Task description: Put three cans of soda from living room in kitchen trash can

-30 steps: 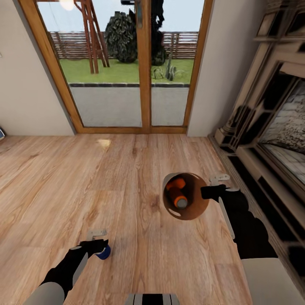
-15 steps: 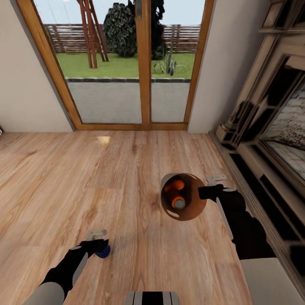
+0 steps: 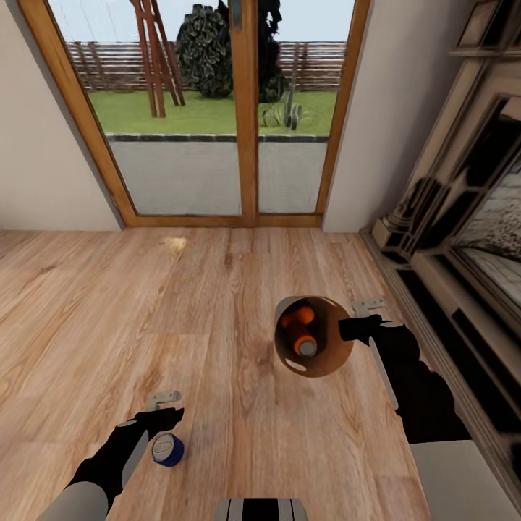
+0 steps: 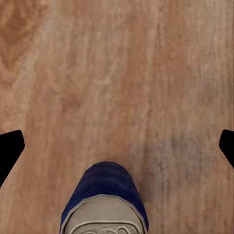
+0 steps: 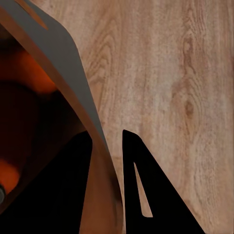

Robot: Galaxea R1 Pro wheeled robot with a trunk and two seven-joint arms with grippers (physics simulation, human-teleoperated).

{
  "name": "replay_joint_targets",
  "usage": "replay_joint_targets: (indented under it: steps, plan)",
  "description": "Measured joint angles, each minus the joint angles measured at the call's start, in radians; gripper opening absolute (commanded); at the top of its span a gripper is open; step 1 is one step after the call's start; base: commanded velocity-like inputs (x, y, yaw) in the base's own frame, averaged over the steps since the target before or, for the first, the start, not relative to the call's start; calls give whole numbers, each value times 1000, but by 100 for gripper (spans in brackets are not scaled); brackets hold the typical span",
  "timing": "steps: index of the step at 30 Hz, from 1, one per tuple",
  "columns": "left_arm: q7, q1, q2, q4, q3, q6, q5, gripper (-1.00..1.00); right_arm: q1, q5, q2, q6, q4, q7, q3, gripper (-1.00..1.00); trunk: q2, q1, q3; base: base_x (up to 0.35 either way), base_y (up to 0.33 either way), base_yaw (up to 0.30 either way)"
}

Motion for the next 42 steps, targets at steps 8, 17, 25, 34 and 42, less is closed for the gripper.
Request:
replay_joint_targets:
  steps: [8, 17, 25, 34, 42]
  plan:
    - [1, 0, 0, 1, 0, -1, 0, 100, 0, 1, 0, 0, 1, 0, 0, -100, 0, 1, -8, 5, 0, 0]
    - [1, 0, 2, 2, 0, 1, -1, 100, 0, 2, 1, 2, -1, 0, -1, -100, -2, 5, -42, 0, 0, 0]
    - [1, 0, 3, 2, 0, 1, -2, 100, -5, 5, 4, 41, -52, 1, -1, -100, -4, 9, -73, 0, 0, 0]
    - [1, 0, 3, 3, -1, 0, -3, 100, -21, 5, 5, 137, -139, 1, 16, -100, -6, 12, -104, 0, 0, 0]
    - [0, 0, 3, 3, 0, -1, -3, 100, -68, 11, 6, 148, -182, 1, 23, -100, -6, 12, -104, 0, 0, 0]
